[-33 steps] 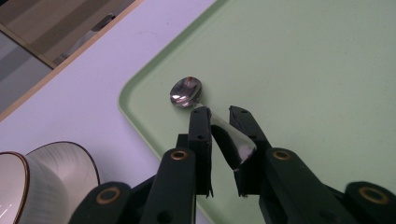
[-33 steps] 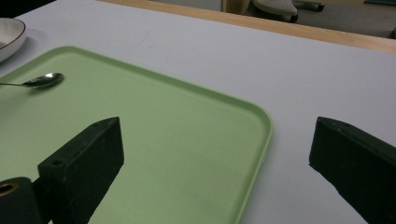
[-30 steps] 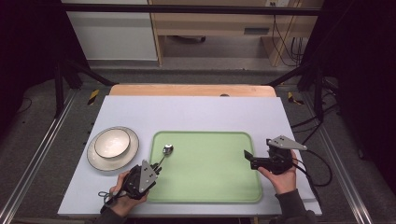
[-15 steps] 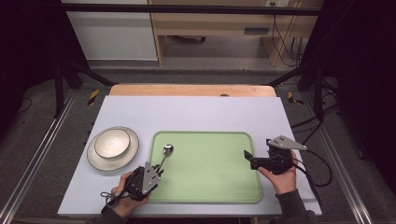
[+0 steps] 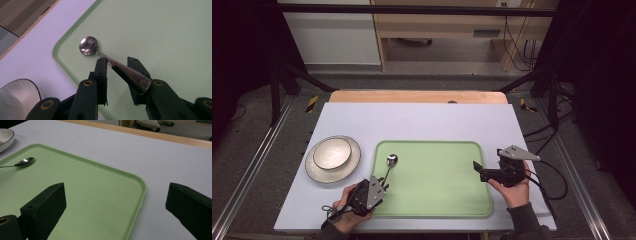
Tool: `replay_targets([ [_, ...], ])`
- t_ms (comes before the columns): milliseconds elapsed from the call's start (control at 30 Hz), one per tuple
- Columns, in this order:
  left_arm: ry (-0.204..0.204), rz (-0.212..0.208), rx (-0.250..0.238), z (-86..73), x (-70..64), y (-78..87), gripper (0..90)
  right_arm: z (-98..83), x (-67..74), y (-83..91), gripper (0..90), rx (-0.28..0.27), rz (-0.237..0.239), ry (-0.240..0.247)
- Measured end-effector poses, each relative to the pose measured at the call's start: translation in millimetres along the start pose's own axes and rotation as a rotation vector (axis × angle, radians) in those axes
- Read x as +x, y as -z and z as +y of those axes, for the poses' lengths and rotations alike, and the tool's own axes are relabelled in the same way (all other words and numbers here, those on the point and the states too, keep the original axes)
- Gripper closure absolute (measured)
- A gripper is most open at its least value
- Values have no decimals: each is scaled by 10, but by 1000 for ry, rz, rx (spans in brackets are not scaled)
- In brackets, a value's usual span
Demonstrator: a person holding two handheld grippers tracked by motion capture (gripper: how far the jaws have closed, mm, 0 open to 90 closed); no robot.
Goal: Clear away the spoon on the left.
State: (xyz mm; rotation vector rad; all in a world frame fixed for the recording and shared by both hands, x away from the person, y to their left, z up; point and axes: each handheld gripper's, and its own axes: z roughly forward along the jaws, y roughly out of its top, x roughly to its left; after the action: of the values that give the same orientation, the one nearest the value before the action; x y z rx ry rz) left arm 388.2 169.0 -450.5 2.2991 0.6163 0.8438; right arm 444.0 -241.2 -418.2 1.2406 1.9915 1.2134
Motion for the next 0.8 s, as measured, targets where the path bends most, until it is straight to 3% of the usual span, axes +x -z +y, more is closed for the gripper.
replay_targets([
  [800, -3, -42, 43, -20, -28, -67, 549, -1, 2, -1, 33, 1, 0, 3],
])
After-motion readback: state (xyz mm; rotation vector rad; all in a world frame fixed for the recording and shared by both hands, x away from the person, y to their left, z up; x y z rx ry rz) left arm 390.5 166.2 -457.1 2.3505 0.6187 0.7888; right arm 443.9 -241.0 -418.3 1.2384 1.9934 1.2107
